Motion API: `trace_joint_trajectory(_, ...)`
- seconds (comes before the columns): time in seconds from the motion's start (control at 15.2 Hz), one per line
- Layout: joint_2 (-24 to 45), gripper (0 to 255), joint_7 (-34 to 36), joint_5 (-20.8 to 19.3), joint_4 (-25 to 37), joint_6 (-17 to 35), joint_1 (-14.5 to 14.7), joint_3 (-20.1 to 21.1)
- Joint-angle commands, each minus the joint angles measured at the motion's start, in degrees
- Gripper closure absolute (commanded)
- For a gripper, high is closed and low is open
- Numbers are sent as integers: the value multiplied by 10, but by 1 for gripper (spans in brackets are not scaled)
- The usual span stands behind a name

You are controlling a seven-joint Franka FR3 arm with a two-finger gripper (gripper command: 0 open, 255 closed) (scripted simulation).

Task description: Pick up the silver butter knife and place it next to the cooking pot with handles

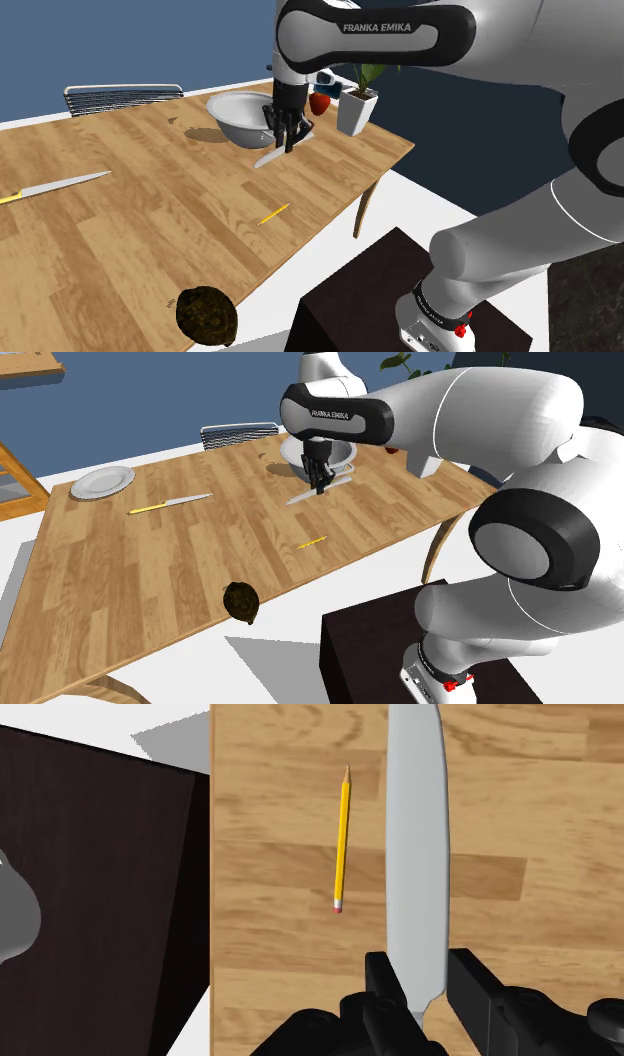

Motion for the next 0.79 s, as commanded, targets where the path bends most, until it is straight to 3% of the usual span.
trace_joint_trajectory(0.0,-7,255,-32,1,-11,2,-7,-22)
trace_joint_trajectory(0.73,4,255,-177,-26,-22,7,-62,-120)
